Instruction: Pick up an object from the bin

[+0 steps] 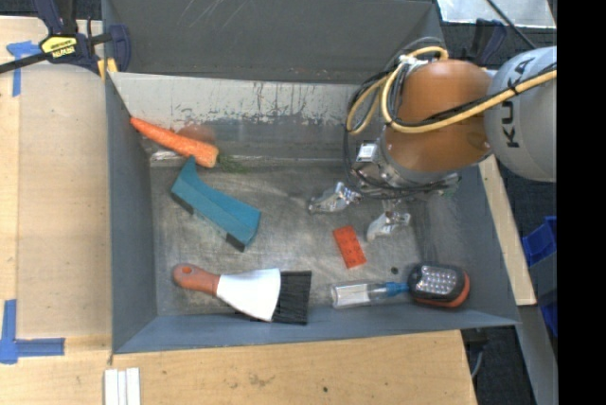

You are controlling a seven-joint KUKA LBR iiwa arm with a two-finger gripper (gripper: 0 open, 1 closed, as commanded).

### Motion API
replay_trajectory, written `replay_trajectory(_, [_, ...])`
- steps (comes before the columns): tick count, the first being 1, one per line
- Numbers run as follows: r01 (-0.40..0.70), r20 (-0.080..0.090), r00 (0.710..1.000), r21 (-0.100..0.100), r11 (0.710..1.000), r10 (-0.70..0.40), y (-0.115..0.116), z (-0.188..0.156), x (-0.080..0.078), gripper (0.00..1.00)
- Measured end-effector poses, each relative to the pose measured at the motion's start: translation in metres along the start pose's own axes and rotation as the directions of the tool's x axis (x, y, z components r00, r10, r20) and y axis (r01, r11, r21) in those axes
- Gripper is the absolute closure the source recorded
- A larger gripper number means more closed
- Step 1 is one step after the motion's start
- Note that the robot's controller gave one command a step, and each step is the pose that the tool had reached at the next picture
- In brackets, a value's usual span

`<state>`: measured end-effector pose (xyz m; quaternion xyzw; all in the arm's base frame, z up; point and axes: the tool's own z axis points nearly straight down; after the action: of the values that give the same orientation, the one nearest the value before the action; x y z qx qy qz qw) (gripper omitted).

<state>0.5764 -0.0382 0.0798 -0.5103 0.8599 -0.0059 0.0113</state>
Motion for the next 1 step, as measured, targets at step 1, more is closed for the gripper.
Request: replay_trajectory(1, [0.195,0.005,0.981,0.005,0.981,-0.195,0.0222,-0.0005,0.0190,0.00])
